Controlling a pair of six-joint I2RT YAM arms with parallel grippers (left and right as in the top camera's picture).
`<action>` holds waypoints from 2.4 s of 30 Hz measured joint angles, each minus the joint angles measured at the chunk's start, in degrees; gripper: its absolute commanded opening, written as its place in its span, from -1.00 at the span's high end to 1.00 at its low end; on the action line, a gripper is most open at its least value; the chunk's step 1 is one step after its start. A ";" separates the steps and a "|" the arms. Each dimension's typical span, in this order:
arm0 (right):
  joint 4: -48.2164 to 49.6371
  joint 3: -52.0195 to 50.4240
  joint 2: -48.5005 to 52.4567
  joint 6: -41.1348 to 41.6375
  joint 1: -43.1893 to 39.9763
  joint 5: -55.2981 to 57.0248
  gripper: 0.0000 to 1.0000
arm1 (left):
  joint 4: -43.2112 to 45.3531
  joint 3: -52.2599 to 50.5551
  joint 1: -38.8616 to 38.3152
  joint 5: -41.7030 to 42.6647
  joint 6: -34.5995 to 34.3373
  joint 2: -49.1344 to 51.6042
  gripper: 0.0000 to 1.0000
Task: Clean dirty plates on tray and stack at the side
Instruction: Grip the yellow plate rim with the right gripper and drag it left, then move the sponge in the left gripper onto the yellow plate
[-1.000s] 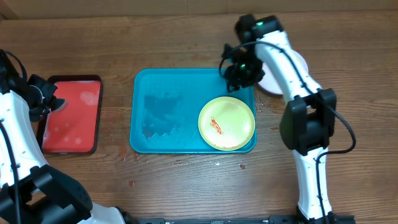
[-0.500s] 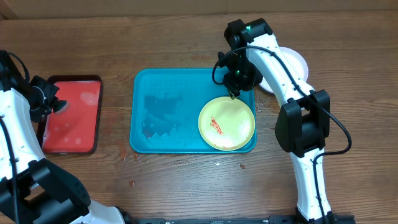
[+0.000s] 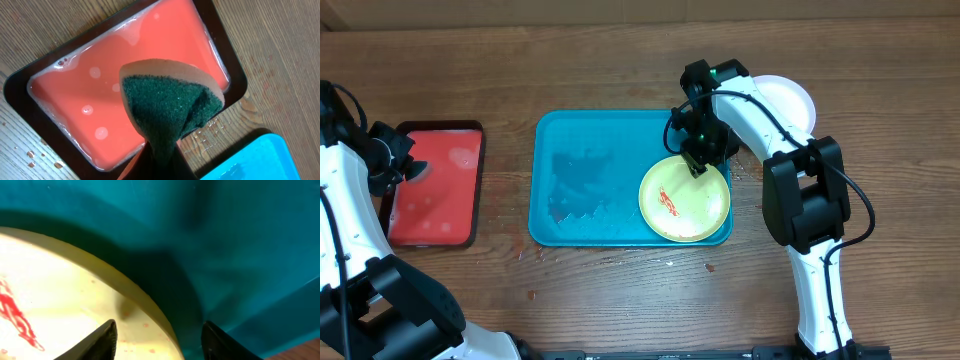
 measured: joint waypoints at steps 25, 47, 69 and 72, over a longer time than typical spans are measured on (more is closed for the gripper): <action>8.81 -0.13 -0.17 17.70 3.93 -6.47 0.45 | -0.04 0.00 0.00 0.00 0.00 0.00 0.91; 9.70 -4.61 -2.01 33.38 5.60 -5.31 0.64 | 0.37 0.00 -0.24 4.42 1.95 0.00 0.91; 27.36 -7.10 -2.95 45.22 7.26 -8.50 0.92 | 4.79 0.00 -22.80 12.50 9.64 5.01 0.92; 27.41 -7.10 -2.95 41.53 7.74 -8.68 0.92 | 6.47 0.00 -27.56 12.61 10.67 9.14 0.91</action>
